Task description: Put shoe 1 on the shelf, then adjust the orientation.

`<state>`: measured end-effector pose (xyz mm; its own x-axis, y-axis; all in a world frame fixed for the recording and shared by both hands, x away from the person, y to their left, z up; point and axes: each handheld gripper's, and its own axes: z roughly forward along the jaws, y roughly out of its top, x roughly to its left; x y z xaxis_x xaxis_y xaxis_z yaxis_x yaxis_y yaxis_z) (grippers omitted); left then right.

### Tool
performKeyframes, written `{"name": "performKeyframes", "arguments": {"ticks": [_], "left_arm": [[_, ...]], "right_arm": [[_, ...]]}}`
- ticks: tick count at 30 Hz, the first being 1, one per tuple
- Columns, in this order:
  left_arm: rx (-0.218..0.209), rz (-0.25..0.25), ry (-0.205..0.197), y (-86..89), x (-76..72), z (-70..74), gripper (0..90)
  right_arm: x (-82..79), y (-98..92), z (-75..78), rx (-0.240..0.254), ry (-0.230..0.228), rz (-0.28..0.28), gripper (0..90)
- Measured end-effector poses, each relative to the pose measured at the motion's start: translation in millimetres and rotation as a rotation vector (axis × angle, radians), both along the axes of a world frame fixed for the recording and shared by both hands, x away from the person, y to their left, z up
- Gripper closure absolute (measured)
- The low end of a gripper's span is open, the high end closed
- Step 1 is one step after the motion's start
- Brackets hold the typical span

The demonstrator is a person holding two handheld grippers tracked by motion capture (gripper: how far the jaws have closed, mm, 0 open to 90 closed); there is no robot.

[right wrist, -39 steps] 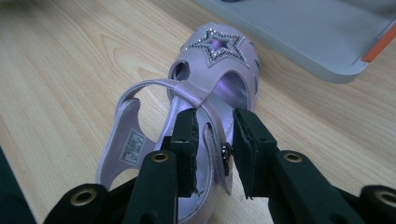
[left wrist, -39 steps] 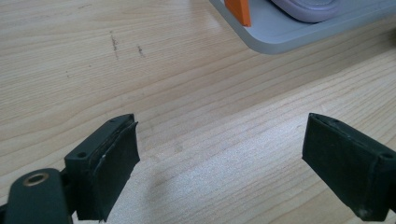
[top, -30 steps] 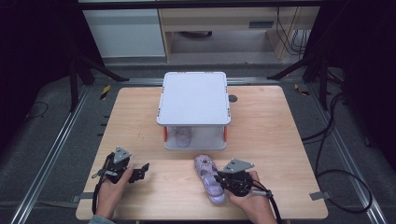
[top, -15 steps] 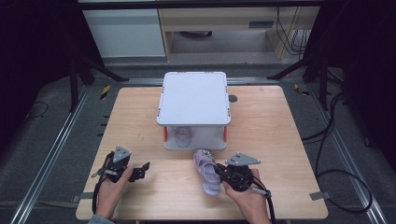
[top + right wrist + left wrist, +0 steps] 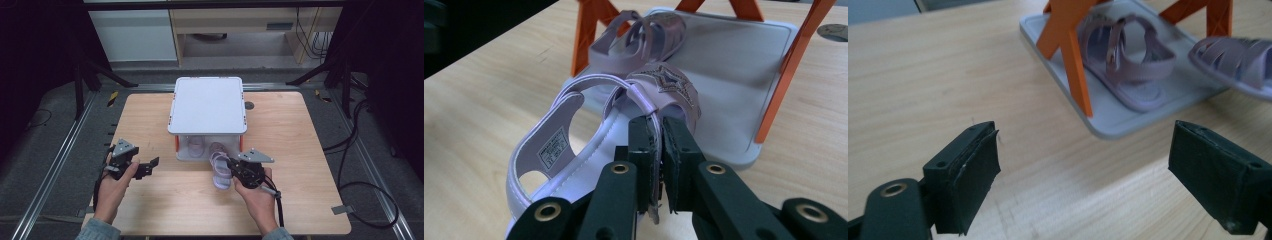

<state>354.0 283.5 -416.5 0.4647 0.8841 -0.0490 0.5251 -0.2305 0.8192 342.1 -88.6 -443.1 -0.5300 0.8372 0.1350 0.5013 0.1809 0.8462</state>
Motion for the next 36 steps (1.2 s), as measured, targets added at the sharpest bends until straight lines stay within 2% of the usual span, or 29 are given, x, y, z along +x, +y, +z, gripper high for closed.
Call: {"name": "performKeyframes", "arguments": {"ticks": [5, 6, 11, 20, 22, 27, 36], "left_arm": [[-0.018, -0.033, 0.007, -4.5, 9.2, 15.3, 11.8], [-0.001, -0.048, 0.006, -6.3, 11.4, 18.0, 11.8], [-0.009, -0.079, -0.002, -11.5, 17.6, 28.8, 11.8], [-0.004, -0.112, -0.039, -24.5, 24.9, 55.3, 22.0], [-0.013, -0.106, -0.052, -27.7, 27.2, 61.8, 24.5], [-0.015, -0.113, -0.064, -36.8, 35.7, 76.3, 29.0], [-0.009, -0.150, -0.072, -63.5, 53.3, 94.8, 34.2]], "right_arm": [[11.3, 3.6, -3.8, 0.004, -0.007, -0.027, 83.7], [13.1, 3.7, -4.2, 0.002, -0.008, -0.032, 83.7], [20.3, 3.4, -5.4, -0.001, -0.019, -0.044, 83.8], [30.0, 1.3, -9.7, -0.009, -0.028, -0.066, 83.8], [31.9, 1.6, -9.7, -0.010, -0.030, -0.065, 83.8], [37.3, 3.0, -9.6, -0.015, -0.038, -0.066, 83.8], [51.6, 8.2, -15.4, -0.027, -0.057, -0.079, 83.8]]}}
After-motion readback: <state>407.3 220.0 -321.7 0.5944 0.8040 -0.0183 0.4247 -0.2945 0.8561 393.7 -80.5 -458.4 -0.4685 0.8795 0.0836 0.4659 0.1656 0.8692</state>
